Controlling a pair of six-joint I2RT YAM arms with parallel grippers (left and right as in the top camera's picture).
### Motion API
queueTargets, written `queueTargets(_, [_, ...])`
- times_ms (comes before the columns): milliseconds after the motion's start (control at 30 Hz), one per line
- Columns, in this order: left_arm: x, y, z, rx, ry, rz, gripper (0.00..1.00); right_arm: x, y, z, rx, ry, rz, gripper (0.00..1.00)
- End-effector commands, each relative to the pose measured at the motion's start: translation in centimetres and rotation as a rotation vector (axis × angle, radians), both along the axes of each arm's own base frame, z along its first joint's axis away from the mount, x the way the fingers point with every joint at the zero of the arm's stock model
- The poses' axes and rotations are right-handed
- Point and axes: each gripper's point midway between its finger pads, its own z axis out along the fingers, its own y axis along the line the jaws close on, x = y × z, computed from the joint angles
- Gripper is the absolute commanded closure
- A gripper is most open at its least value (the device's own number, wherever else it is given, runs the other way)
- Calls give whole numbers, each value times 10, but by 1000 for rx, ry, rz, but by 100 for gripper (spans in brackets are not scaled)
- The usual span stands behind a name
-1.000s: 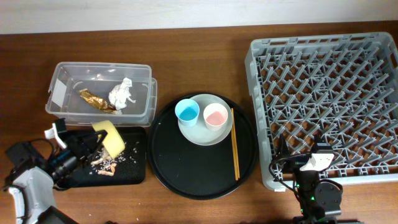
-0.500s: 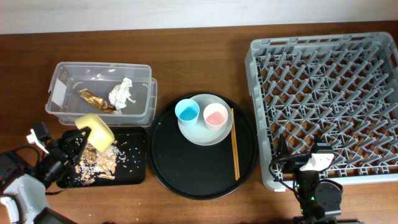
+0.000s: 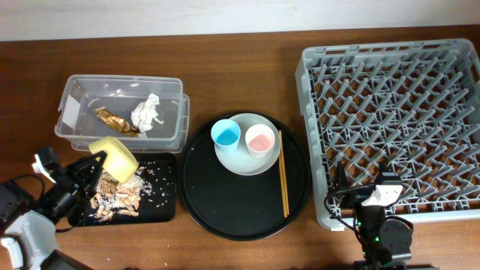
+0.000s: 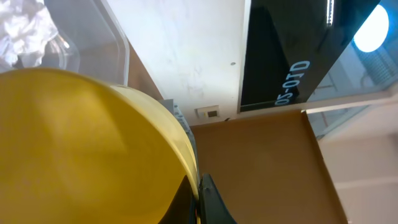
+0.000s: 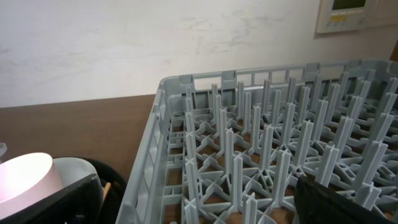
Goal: Sort waste into correct bins and load items into the dishwasher rack
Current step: 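Tip the yellow bowl to pour peanut shells onto the black tray, then set the empty yellow bowl back on the round tray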
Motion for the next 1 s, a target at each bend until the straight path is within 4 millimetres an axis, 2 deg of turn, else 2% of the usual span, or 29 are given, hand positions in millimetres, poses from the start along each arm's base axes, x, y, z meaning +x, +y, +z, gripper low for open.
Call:
queueTargets(0, [2, -11, 2, 16, 7, -33, 100, 0, -1, -3, -4, 7, -5, 1])
queueTargets(67, [6, -34, -9, 86, 66, -89, 100, 0, -1, -3, -4, 7, -5, 1])
queueTargets(167, [9, -89, -26, 255, 166, -228, 100, 0, -1, -3, -4, 7, -5, 1])
queueTargets(267, [8, -123, -40, 432, 243, -281, 100, 0, -1, -3, -4, 7, -5, 1])
queueTargets(300, [7, -144, -48, 566, 278, -291, 100, 0, -1, -3, -4, 7, -5, 1])
queueTargets(500, [-21, -215, -80, 1051, 273, -351, 100, 0, -1, -3, -4, 7, -5, 1])
queueTargets(600, [-35, -236, -93, 1225, 245, -349, 100, 0, -1, -3, -4, 7, -5, 1])
queueTargets(700, [-50, -253, -114, 1296, 258, -417, 100, 0, -1, -3, -4, 7, -5, 1])
queueTargets(833, [-54, -255, -140, 1342, 322, -465, 100, 0, -1, -3, -4, 7, -5, 1])
queueTargets(933, [-52, -257, -141, 1339, 317, -463, 99, 0, -1, -3, -4, 7, -5, 1])
queueTargets(967, [-50, -260, -140, 1325, 306, -464, 95, 0, -1, -3, -4, 7, -5, 1])
